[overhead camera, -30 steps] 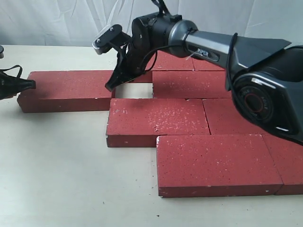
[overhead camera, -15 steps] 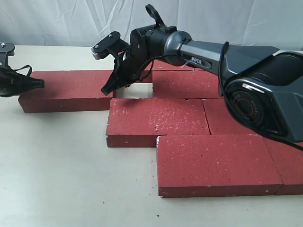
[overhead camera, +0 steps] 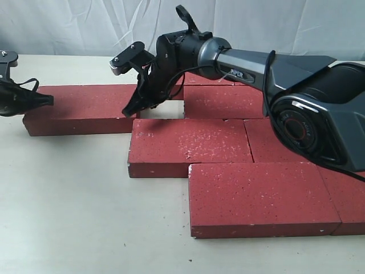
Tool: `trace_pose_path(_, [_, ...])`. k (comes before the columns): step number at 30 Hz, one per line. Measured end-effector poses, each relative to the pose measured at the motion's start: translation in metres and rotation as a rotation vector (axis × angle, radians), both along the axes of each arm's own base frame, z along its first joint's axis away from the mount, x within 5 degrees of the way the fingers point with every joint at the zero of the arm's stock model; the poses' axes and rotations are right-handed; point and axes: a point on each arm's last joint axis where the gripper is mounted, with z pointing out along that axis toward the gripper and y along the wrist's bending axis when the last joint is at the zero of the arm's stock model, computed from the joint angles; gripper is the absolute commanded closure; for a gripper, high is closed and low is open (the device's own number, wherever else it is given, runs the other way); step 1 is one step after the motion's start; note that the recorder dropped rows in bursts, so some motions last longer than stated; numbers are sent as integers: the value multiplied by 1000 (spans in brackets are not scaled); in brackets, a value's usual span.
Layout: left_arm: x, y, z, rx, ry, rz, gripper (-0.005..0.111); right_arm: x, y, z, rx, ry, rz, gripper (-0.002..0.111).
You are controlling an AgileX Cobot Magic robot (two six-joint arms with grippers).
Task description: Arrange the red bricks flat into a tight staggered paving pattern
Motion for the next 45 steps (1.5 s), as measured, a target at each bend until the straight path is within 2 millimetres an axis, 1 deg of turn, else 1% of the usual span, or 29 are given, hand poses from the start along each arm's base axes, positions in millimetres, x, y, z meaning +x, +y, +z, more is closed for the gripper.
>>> trace_pose_path(5, [0, 0, 0, 1, -1, 0, 107, 11, -2, 3, 57, -69, -42, 109])
trace_pose_path(7, [0, 0, 0, 1, -4, 1, 107, 15, -5, -4, 55, -86, -49, 109])
trace_pose_path(8, [0, 0, 0, 1, -4, 1, 107, 16, -6, -13, 43, -75, -51, 109])
trace_pose_path(11, [0, 0, 0, 1, -4, 1, 107, 16, -6, -20, 39, -69, -56, 109])
trace_pose_path(19, [0, 0, 0, 4, -3, -3, 107, 14, -2, -17, 82, -49, -82, 109])
trace_pose_path(25, [0, 0, 0, 4, -3, -3, 107, 7, -1, -2, 68, -12, -68, 109])
trace_pose_path(27, [0, 0, 0, 4, -3, -3, 107, 6, -2, 0, 62, -4, -66, 109])
trace_pose_path(34, [0, -1, 0, 4, -3, -6, 107, 5, -3, -1, 49, 18, -65, 109])
trace_pose_path(41, [1, -9, 1, 20, -8, -41, 107, 7, -4, -1, 33, -18, -56, 109])
trace_pose_path(45, [1, -9, 1, 20, -8, -43, 107, 8, -4, -6, 25, -23, -55, 109])
